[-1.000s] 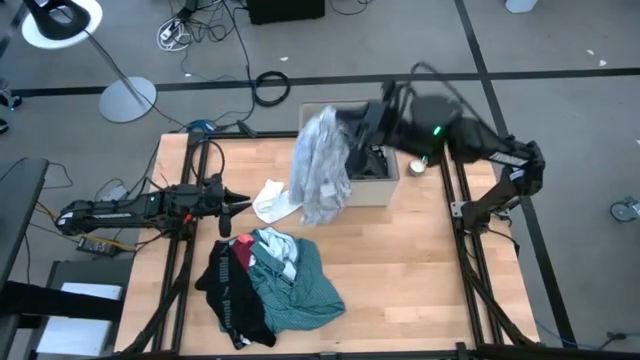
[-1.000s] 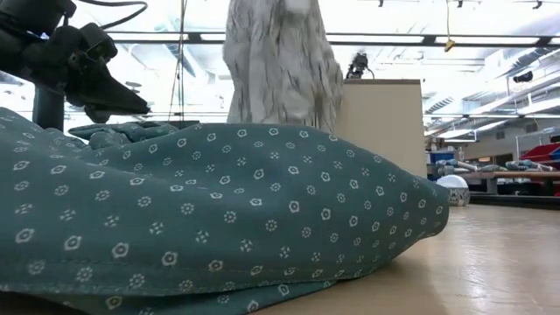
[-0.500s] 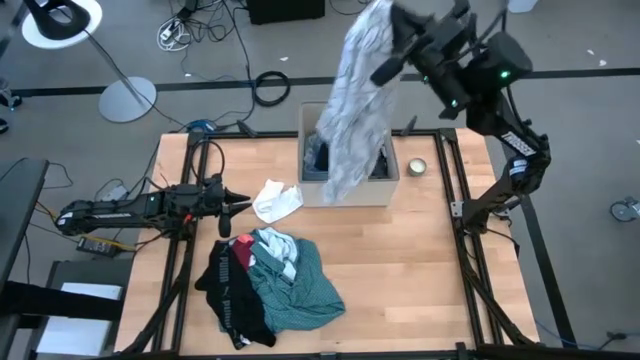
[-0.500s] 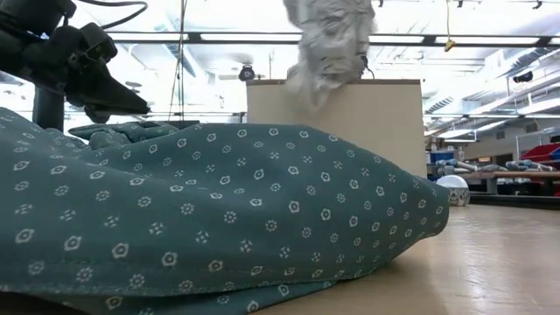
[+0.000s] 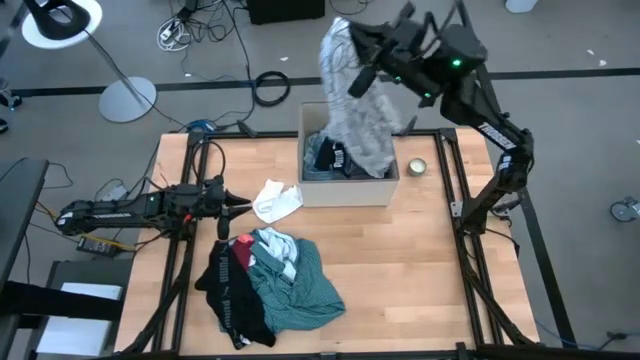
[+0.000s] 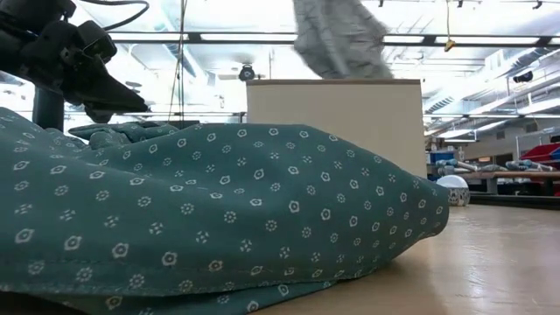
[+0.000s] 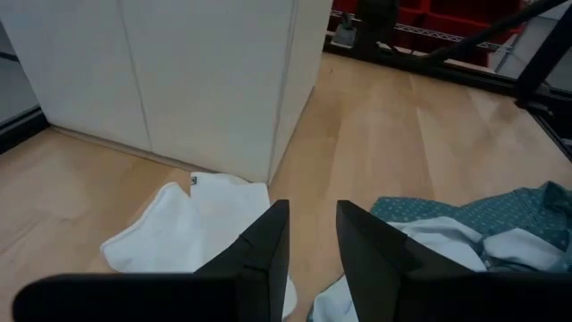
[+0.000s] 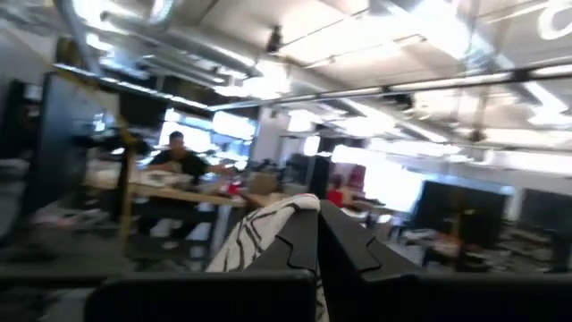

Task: Sort clothes
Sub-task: Put the white patterned shirt into the bin

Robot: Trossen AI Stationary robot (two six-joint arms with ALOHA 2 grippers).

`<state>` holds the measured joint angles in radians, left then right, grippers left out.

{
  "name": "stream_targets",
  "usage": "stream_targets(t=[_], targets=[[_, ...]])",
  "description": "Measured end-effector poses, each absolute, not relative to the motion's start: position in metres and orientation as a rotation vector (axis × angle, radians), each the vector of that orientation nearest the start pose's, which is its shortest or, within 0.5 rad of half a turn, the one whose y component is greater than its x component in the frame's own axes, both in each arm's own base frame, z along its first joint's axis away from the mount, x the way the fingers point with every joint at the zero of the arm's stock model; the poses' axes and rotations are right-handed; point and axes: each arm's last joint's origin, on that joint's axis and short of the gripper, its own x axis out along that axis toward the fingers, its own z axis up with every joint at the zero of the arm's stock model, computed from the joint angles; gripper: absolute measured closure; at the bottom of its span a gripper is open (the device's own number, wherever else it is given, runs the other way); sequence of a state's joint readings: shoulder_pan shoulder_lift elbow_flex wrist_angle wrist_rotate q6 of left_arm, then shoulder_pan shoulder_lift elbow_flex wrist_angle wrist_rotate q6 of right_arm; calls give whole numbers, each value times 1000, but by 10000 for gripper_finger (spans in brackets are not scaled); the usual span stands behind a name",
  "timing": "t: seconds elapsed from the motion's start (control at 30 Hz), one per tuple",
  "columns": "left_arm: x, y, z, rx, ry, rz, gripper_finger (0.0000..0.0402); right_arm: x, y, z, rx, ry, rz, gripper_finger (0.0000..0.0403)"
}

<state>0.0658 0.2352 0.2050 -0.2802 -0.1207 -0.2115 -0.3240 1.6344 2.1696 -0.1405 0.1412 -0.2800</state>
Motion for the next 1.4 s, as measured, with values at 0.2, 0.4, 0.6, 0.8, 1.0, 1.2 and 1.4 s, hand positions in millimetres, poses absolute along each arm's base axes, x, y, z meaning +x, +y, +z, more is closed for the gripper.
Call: stream_targets(t=[0.2,0.4,0.6,0.8,1.0,1.2,1.4], targets=[[101,10,188,-202,291,215,300,300,-109,559,-242,-143,-486,403],[101,10,188,-202,292,215,300,292,-119,519,-87,271,-655,403],[101,10,188,-199,291,214,300,323,-133,470,167,497,-504,402],[101,10,188,-207,291,216,300,373,-151,401,241,758,-465,393],[102,8,188,-218,297,160,300,397,-179,332,321,1010,-560,338],[102,8,188,-220,298,151,300,416,-204,270,434,1136,-549,263],[102,8,188,-221,299,148,300,422,-216,240,505,1188,-477,208]])
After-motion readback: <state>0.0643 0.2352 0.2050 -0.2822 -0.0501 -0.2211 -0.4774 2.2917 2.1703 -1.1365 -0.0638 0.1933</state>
